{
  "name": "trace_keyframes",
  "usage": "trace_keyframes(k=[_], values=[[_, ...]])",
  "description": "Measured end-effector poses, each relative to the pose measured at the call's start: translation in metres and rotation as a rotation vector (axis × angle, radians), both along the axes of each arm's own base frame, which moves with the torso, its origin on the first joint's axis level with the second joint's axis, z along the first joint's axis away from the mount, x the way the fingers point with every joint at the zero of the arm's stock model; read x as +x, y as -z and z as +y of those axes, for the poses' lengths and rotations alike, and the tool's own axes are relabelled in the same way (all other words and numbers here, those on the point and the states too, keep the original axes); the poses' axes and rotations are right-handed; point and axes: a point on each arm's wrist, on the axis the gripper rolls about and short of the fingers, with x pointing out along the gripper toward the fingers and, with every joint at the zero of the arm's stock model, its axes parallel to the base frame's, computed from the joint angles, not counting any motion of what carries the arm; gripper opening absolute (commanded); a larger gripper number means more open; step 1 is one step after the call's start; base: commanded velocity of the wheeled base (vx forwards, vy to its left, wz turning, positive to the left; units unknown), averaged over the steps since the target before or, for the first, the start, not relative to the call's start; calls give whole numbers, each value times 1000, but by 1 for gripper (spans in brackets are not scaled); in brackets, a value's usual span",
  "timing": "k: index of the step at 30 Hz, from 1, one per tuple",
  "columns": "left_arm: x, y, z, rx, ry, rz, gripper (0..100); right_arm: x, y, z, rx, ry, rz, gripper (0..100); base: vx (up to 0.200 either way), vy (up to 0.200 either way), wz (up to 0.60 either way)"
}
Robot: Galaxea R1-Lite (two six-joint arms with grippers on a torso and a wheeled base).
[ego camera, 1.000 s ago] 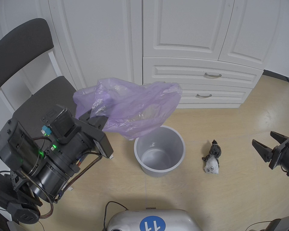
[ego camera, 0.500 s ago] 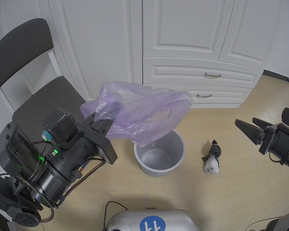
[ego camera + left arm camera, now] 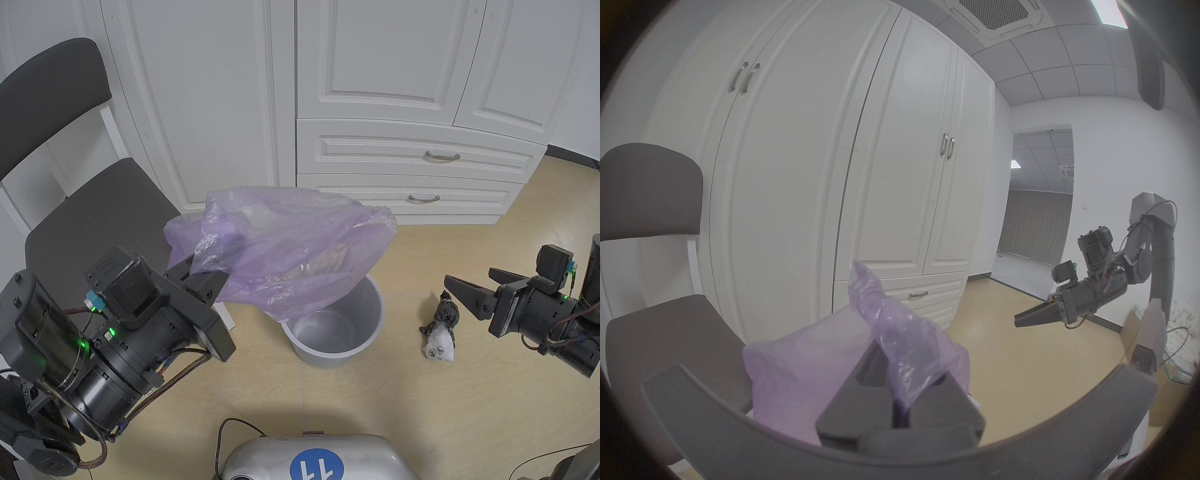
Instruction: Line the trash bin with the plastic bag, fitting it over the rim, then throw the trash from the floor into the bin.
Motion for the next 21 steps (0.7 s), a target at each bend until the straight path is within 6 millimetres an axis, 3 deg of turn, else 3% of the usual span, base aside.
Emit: trace_keyframes(k=[13,21], values=[[-18,1,19,-18,276,5,0,-3,10,-8,-23,15,26,100,0,0,0],[-20,3,25,-13,297,8,0,-4,11,-8,-39,15,40,100,0,0,0]])
